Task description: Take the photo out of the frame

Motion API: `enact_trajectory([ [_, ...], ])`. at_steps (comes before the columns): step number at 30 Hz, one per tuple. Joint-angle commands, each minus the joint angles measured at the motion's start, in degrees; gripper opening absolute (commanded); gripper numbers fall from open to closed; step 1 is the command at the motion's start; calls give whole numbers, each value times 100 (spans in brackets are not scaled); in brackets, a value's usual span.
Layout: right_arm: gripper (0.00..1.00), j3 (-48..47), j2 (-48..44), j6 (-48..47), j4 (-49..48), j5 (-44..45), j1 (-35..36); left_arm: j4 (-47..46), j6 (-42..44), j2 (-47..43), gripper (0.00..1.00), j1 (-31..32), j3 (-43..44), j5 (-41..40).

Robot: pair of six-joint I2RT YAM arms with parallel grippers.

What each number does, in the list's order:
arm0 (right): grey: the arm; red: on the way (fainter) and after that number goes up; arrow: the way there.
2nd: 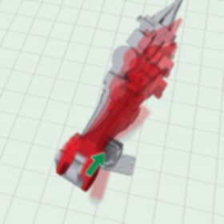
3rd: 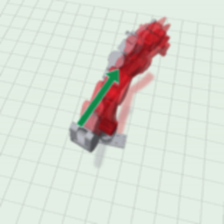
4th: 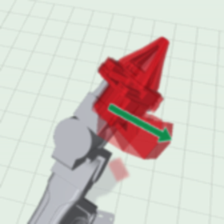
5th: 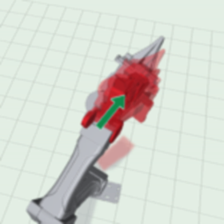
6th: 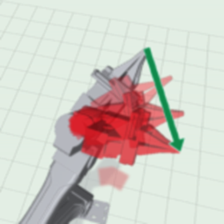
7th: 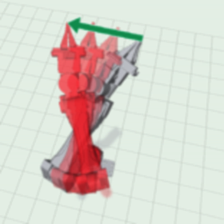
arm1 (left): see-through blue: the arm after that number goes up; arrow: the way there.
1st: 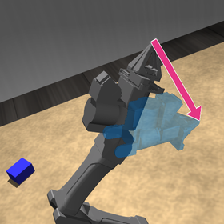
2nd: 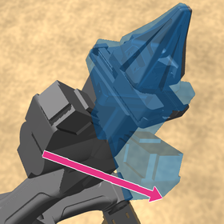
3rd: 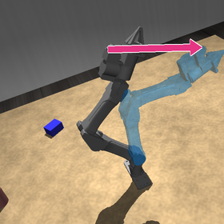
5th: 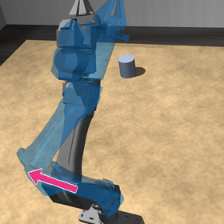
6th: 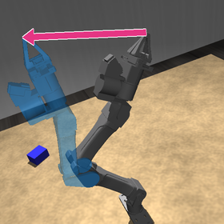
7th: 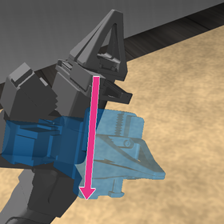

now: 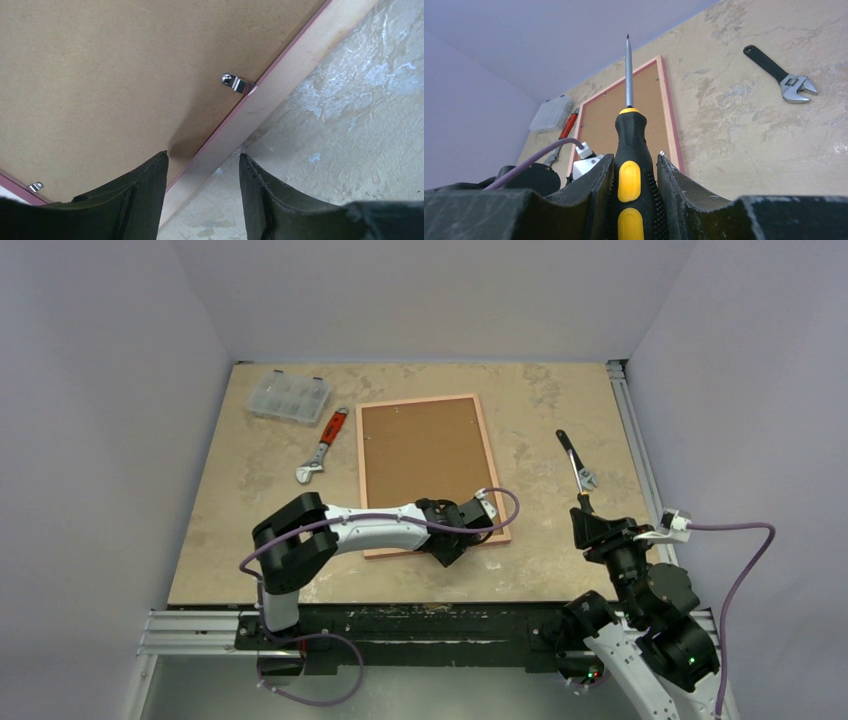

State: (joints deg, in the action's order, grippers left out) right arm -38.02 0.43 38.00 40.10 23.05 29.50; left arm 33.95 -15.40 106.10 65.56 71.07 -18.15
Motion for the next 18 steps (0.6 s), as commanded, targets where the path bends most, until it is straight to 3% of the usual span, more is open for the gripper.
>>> enact_trajectory([
  [1, 0, -109, -316, 76, -152, 123, 3, -21, -22, 295, 49, 77, 187, -56],
  [3, 0, -109, -323, 76, -156, 109, 1, -29, -122, 364, 43, 80, 167, -18],
  [6, 0, -97, -337, 59, -173, 125, 1, -87, -209, 394, 24, 104, 120, 187],
  [10, 0, -65, -344, 41, -202, 155, -1, -95, -357, 439, 11, 205, 171, 540],
  [18, 0, -289, -332, 120, -2, 459, 1, -396, -1158, 953, 1, 225, 877, 2059],
])
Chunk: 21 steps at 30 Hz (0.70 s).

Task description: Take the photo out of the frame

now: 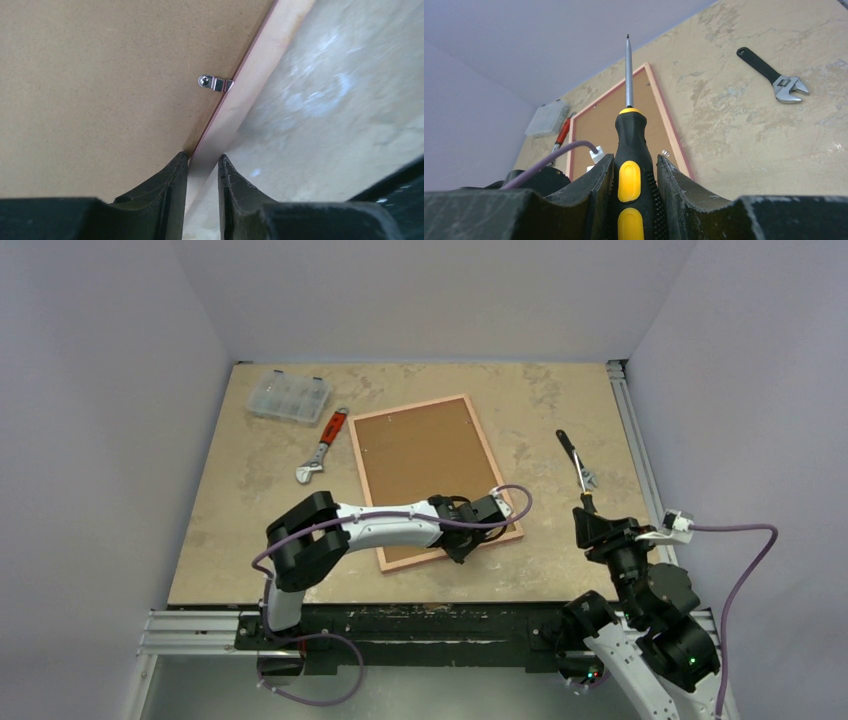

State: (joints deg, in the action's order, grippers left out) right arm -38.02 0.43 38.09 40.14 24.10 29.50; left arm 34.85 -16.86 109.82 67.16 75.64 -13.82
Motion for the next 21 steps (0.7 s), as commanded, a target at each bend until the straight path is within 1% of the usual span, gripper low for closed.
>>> enact_trajectory([
  [1, 0, -361, -302, 107, 39, 408, 1, -537, -1133, 705, 0, 61, 605, 1856],
  [4, 0, -552, -225, 55, 134, 513, 3, -736, -1608, 1106, 0, 14, 1387, 2542],
  [7, 0, -659, -192, 41, 209, 534, 3, -1159, -2352, 1398, 1, -102, 1939, 3248],
  [8, 0, -670, -200, 43, 226, 535, -4, -1229, -2561, 1426, 5, -151, 2065, 3333],
  [9, 0, -671, -207, 65, 241, 530, 0, -1321, -2725, 1395, 13, -203, 2102, 3390],
  [10, 0, -672, -215, 81, 254, 523, -1, -1383, -2764, 1303, 24, -256, 2084, 3396],
  [12, 0, -660, -227, 93, 257, 492, 3, -1424, -2700, 947, 43, -372, 1934, 3316],
  [13, 0, -648, -223, 89, 250, 471, 1, -1414, -2633, 740, 51, -468, 1807, 3254],
  [14, 0, -632, -212, 86, 237, 451, 3, -1407, -2565, 514, 55, -560, 1661, 3209],
  [16, 0, -608, -178, 53, 211, 427, 4, -1375, -2456, 60, 59, -806, 1197, 3126],
  [21, 0, -514, -65, -18, 137, 299, -2, -1342, -2220, -817, 61, -1684, 124, 3165],
])
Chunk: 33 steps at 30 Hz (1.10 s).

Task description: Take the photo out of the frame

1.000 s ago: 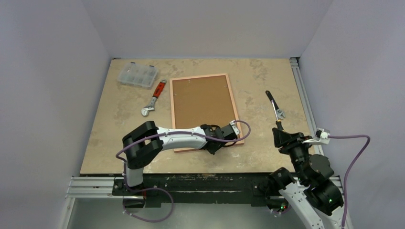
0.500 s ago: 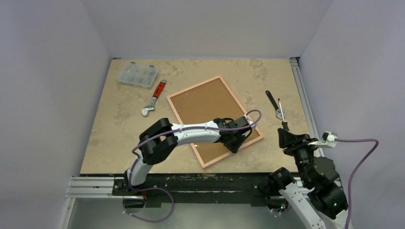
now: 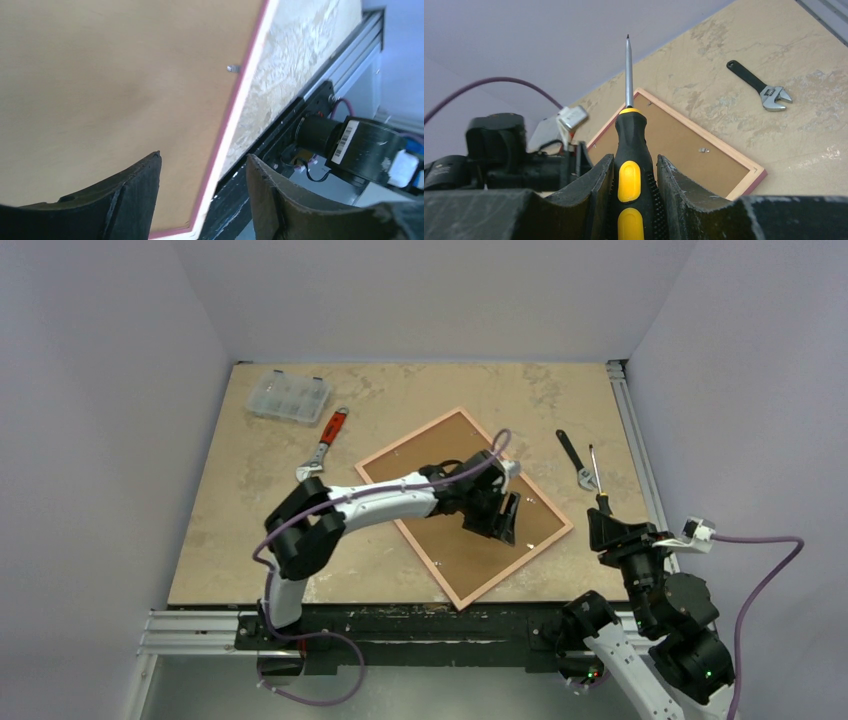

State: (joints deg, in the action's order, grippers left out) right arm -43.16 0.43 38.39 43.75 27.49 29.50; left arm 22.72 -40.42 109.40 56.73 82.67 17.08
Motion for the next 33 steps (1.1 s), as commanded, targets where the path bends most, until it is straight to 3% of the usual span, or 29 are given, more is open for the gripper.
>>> enact_trajectory([
  [1, 0, 8, -61, -64, -238, -81, 3, -139, 155, -871, 61, -839, -746, 86],
  [7, 0, -15, 300, -121, -277, -273, 4, -405, -245, -888, 56, -1700, -1251, 427],
  [11, 0, -98, 548, -101, -208, -397, 4, -464, -853, -752, 47, -2053, -1533, 50],
  [14, 0, -127, 679, -66, -150, -496, 3, -475, -1040, -886, 46, -2200, -1908, -458],
  [23, 0, 5, 761, 43, -227, -643, 3, 25, -1326, -1664, 46, -2253, -3055, -1927],
  [29, 0, 82, 796, 55, -284, -722, 3, -395, -1331, -2613, 48, -2112, -4238, -1759],
  [33, 0, 132, 829, 40, -344, -755, 4, -268, -653, -3144, 56, -1600, -4001, -1906],
])
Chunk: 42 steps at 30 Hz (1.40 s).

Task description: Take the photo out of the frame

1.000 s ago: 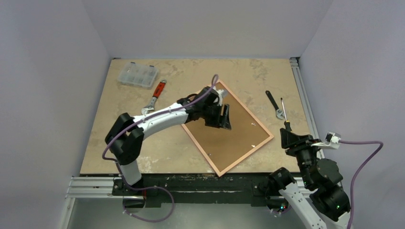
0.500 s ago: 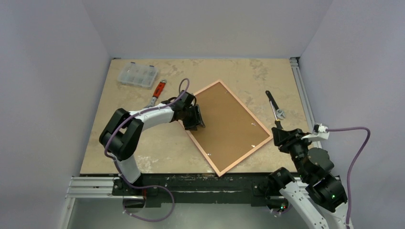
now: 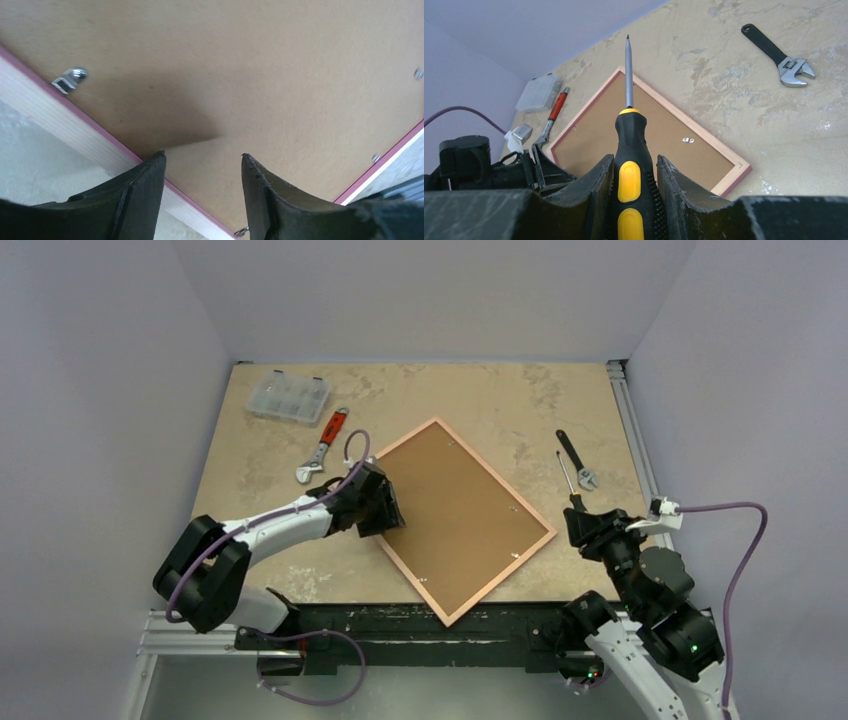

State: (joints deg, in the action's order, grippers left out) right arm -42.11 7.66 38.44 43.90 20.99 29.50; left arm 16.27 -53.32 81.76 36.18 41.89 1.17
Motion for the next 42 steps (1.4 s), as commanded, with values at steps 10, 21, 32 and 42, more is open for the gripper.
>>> enact_trajectory([
  [10, 0, -486, 65, 56, -250, 63, 3, -12, 2631, 792, 52, 2651, 2220, -472],
  [21, 0, -1299, -477, 87, 328, 969, -4, 474, 3461, 2973, 54, 4317, 4148, -1415],
  [32, 0, -1473, -630, 161, 668, 1032, 1, 1196, 3365, 3995, 45, 4484, 5050, -2850],
  [42, 0, -1317, -657, 256, 652, 967, 3, 1135, 3202, 3998, 47, 4395, 4929, -2632],
])
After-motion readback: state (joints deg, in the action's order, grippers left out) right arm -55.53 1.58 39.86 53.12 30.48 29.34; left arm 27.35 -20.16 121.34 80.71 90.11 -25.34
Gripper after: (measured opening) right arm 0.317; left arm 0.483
